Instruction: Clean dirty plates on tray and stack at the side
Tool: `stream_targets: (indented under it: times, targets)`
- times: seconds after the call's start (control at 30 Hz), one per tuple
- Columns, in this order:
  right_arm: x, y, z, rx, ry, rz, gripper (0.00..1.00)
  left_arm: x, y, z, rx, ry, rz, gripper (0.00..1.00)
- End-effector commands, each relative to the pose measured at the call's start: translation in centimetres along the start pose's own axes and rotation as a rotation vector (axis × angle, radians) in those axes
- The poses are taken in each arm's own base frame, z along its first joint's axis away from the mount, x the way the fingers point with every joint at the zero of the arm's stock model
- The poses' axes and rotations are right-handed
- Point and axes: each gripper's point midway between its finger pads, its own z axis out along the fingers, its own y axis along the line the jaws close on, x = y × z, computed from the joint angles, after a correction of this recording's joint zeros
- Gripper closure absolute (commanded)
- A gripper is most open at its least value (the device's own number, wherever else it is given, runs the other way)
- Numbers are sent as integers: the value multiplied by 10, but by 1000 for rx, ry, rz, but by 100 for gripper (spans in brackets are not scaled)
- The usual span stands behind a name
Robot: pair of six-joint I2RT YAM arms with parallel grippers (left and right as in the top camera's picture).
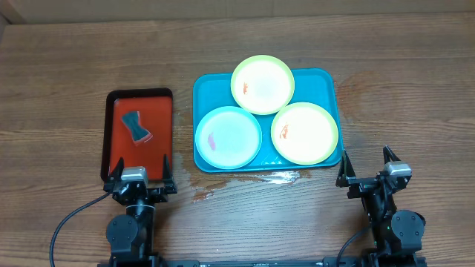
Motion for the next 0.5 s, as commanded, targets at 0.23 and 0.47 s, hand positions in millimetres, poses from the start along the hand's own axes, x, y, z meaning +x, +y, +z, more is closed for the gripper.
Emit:
stream_targets:
  times: [0.23, 0.47]
  targets:
    - [1, -3, 0, 13, -5, 0, 0, -104, -37, -28, 272, -409, -256, 0]
    - [1, -3, 0, 13, -5, 0, 0, -181, -39, -64, 275, -599, -168, 0]
